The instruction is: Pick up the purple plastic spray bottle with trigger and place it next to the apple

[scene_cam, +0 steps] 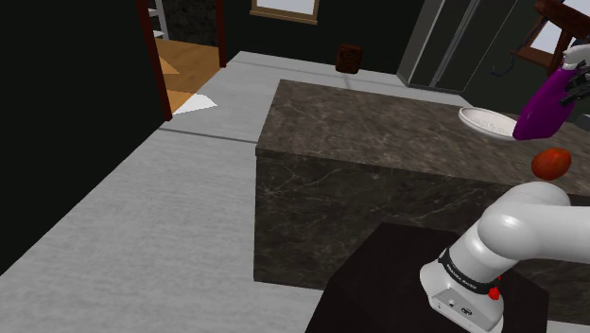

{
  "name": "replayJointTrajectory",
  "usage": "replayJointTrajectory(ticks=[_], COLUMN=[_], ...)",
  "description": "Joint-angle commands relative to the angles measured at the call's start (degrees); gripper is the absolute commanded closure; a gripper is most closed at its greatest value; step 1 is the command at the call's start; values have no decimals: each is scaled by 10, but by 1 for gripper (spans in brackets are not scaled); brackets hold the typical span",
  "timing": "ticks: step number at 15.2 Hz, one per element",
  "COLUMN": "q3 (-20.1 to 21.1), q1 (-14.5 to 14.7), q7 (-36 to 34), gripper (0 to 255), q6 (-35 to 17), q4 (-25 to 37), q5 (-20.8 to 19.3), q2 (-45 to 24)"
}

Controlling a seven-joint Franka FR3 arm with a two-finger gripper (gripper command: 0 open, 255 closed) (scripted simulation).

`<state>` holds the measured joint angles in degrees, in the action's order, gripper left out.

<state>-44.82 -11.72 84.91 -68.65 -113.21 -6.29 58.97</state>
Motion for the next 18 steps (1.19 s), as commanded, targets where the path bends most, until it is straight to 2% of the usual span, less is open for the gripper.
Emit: replayJointTrajectory(ticks=[1,18], q3=[-3,-47], q1=[-6,-47], q7=[4,35], gripper=[255,255], q6=[-11,-97], q4=[-20,-164], q5=[-6,-62], q2=[9,65])
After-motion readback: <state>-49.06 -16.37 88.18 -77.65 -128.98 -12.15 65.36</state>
